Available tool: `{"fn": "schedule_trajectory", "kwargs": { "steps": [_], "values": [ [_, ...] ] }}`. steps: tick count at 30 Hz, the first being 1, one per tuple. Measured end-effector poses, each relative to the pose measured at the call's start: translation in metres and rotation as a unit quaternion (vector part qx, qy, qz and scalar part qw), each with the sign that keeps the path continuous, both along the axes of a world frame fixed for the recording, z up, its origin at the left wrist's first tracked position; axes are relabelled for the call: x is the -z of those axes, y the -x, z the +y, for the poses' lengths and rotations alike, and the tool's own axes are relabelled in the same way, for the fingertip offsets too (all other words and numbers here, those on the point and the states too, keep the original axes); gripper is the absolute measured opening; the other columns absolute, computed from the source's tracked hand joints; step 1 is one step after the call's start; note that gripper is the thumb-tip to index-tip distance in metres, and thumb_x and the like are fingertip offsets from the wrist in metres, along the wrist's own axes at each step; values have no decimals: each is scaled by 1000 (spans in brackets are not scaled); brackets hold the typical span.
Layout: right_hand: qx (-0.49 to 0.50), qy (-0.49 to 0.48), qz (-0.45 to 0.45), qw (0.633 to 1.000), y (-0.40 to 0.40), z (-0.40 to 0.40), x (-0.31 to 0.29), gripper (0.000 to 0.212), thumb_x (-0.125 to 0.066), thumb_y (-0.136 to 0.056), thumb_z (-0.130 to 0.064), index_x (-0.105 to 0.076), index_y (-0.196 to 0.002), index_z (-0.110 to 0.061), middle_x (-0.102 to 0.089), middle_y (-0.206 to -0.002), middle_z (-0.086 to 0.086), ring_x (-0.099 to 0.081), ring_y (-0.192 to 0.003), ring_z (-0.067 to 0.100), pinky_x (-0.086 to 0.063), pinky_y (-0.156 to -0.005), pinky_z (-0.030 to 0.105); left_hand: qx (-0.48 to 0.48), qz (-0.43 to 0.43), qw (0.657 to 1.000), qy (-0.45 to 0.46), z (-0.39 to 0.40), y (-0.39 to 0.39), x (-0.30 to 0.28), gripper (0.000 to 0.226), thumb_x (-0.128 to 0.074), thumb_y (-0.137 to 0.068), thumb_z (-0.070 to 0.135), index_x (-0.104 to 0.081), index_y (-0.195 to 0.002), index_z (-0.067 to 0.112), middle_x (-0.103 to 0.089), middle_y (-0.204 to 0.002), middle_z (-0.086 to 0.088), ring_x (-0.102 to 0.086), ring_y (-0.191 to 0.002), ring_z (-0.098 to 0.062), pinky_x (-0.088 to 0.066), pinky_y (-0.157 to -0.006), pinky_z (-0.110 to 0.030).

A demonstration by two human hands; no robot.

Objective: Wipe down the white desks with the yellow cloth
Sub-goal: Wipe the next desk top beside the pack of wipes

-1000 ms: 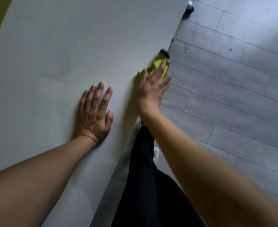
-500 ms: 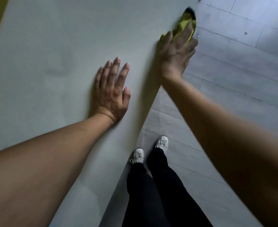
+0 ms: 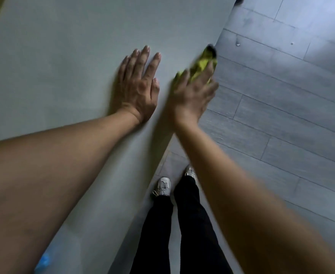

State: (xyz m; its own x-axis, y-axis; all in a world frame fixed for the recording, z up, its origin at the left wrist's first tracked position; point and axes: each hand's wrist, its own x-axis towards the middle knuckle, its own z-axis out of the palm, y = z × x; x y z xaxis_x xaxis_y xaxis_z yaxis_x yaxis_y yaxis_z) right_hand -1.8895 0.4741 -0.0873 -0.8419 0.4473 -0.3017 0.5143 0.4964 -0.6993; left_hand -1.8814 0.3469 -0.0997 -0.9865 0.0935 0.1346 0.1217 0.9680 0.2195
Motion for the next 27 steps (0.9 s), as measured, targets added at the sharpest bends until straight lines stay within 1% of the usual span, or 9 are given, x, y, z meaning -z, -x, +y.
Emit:
{"fn": "schedule_trajectory", "kwargs": {
  "steps": [3,6,8,12,16,20,23,25,27],
  "values": [
    [-12,-38,-1,999,62,16,0,65,-35,-105,-50,-14,-160,-23,-30,-148,14,-36,-134,32,-35,-113,48,-34,-2,999,11,2,-1,-4,58,-36,-99,32,-54,-150,11,-46,-158,-20,-43,-146,-44,-25,-124,-51],
    [-32,-69,-2,997,82,24,2,65,-34,-105,-51,-15,-160,-21,-31,-148,14,-37,-135,30,-38,-111,45,-80,5,997,13,2,-23,-11,51,-39,-99,28,-57,-143,8,-51,-153,-20,-50,-137,-42,-30,-120,-49],
    [-40,-77,2,996,80,26,3,65,-33,-105,-50,-14,-160,-20,-31,-149,14,-37,-135,29,-38,-111,44,-90,5,996,-6,3,-60,-17,51,-40,-97,26,-57,-142,7,-52,-152,-20,-51,-136,-41,-30,-120,-48],
    [-49,-78,3,996,60,21,-5,65,-32,-106,-49,-13,-160,-18,-30,-150,13,-37,-136,27,-38,-111,42,-89,-22,995,-27,-4,-169,-22,52,-40,-99,23,-54,-146,6,-49,-155,-20,-47,-142,-38,-26,-124,-47],
    [-34,-74,-5,997,7,5,-7,65,-34,-106,-48,-14,-160,-20,-30,-151,14,-37,-135,29,-37,-111,42,-103,-51,993,-40,-18,-253,-20,54,-36,-103,24,-49,-152,6,-41,-162,-18,-37,-151,-38,-27,-126,-51],
    [-30,-28,18,999,-86,-20,-4,65,-41,-104,-44,-19,-160,-19,-34,-146,18,-39,-131,37,-33,-110,44,-103,-58,993,-30,-46,-302,-20,57,-37,-102,23,-46,-155,7,-37,-165,-18,-34,-153,-38,-26,-127,-51],
    [-26,0,36,999,-172,-44,-2,64,-46,-104,-39,-24,-159,-17,-39,-141,21,-42,-128,39,-32,-108,45,-61,-61,996,-10,-65,-325,-18,59,-37,-101,26,-44,-157,8,-33,-167,-18,-31,-155,-38,-24,-127,-51],
    [-35,5,20,999,-227,-59,-4,64,-45,-104,-42,-22,-160,-20,-38,-141,18,-43,-127,38,-36,-107,50,-40,-60,997,-4,-73,-328,-16,62,-36,-101,29,-42,-159,9,-31,-168,-17,-28,-156,-36,-23,-128,-52],
    [-55,6,0,998,-267,-70,-6,65,-42,-104,-46,-18,-160,-23,-36,-140,15,-43,-127,38,-42,-104,56,-39,-56,998,-4,-75,-328,-14,63,-35,-100,32,-41,-159,10,-30,-169,-16,-28,-157,-35,-22,-128,-52]
  ]
}}
